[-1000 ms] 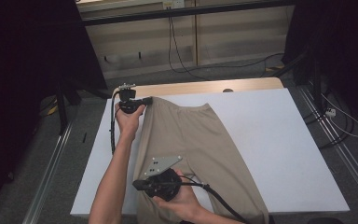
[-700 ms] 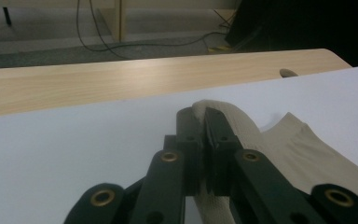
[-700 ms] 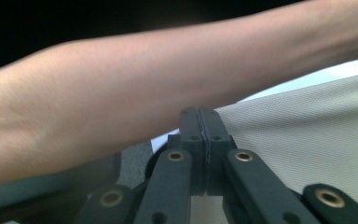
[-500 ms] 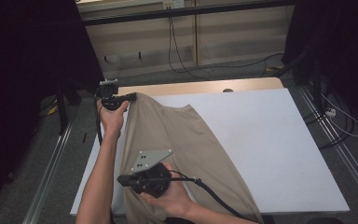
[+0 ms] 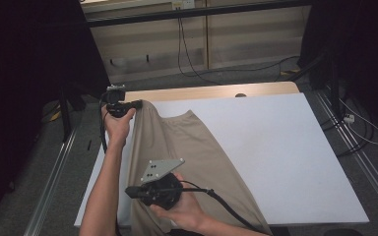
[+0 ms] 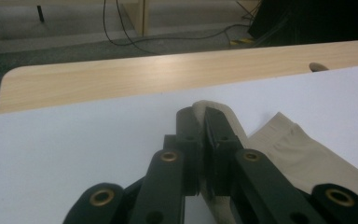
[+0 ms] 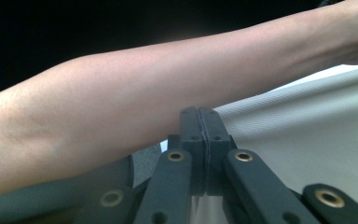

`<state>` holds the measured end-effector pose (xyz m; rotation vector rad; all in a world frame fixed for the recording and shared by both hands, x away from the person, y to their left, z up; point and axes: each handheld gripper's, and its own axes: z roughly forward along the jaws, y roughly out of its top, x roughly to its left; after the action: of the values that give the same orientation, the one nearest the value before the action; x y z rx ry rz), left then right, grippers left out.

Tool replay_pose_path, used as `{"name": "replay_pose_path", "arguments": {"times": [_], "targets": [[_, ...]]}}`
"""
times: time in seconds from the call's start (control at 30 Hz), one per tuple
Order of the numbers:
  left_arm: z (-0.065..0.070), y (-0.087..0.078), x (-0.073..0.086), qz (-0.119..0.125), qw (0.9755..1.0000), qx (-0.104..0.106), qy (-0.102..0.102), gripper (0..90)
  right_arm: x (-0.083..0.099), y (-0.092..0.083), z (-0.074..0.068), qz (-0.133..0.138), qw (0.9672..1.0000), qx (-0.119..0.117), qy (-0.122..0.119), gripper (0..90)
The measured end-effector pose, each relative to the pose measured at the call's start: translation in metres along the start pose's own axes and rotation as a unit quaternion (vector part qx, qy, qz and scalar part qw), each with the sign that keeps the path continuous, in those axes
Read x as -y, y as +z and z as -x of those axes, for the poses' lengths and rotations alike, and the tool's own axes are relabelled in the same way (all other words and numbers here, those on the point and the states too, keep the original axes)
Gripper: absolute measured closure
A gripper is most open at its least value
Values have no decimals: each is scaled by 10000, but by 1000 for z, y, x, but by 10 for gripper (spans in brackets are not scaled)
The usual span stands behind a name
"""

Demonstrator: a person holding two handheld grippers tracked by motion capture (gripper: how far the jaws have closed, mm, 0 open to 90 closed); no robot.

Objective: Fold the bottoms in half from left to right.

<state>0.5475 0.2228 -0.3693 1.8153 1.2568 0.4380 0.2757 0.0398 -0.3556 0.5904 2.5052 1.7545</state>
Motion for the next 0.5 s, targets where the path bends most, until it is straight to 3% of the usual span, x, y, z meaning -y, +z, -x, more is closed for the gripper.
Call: {"name": "replay_pose_path", "arguments": {"times": [0.2,0.33,0.5], "targets": [[17,14,0,-87,9998,111,114,858,12,-20,5,65,9998,125,122,900],[32,28,1,-138,9995,202,180,856,21,-36,7,-157,9993,334,32,900],[43,38,4,-208,9991,263,240,856,30,-53,9,-199,9987,456,94,900]]}}
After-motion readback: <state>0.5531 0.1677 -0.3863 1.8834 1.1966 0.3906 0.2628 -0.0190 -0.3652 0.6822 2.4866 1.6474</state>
